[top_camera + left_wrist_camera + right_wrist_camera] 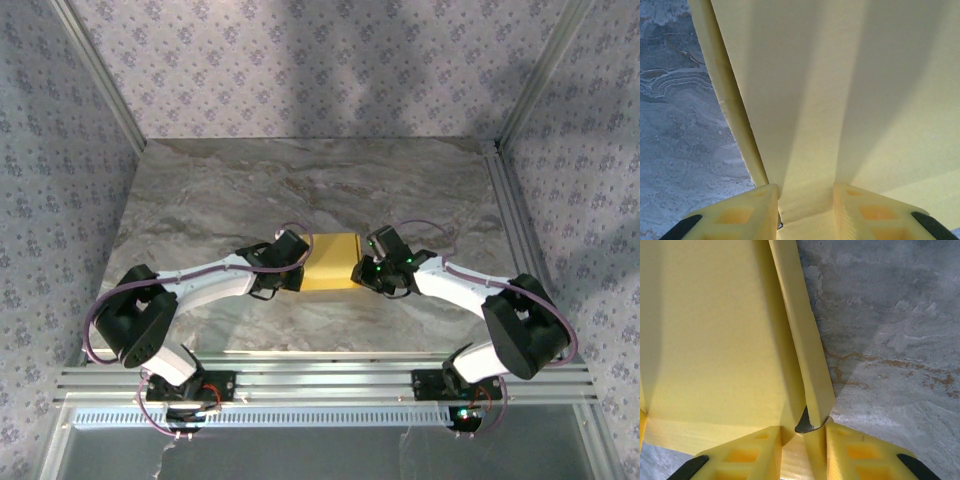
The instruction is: Fold the paper box
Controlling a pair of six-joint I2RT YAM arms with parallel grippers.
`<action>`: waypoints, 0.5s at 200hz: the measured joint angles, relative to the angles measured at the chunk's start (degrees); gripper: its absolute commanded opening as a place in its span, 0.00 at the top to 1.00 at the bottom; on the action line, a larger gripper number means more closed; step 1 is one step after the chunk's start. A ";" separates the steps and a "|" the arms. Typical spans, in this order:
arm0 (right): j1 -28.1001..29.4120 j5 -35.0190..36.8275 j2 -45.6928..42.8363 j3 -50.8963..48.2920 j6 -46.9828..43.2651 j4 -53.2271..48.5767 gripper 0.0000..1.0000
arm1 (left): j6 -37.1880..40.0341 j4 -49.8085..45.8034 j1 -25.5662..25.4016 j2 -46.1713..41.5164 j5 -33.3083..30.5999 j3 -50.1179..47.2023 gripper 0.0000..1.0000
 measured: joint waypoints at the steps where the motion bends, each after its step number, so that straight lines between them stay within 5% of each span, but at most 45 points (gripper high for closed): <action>1: 0.00 0.00 0.00 0.00 0.00 0.02 0.73 | 0.00 -0.02 0.00 0.00 0.00 0.00 0.67; 100: 1.55 2.64 0.02 0.59 -0.87 -1.66 0.69 | 0.00 0.00 0.00 0.07 0.02 0.02 0.67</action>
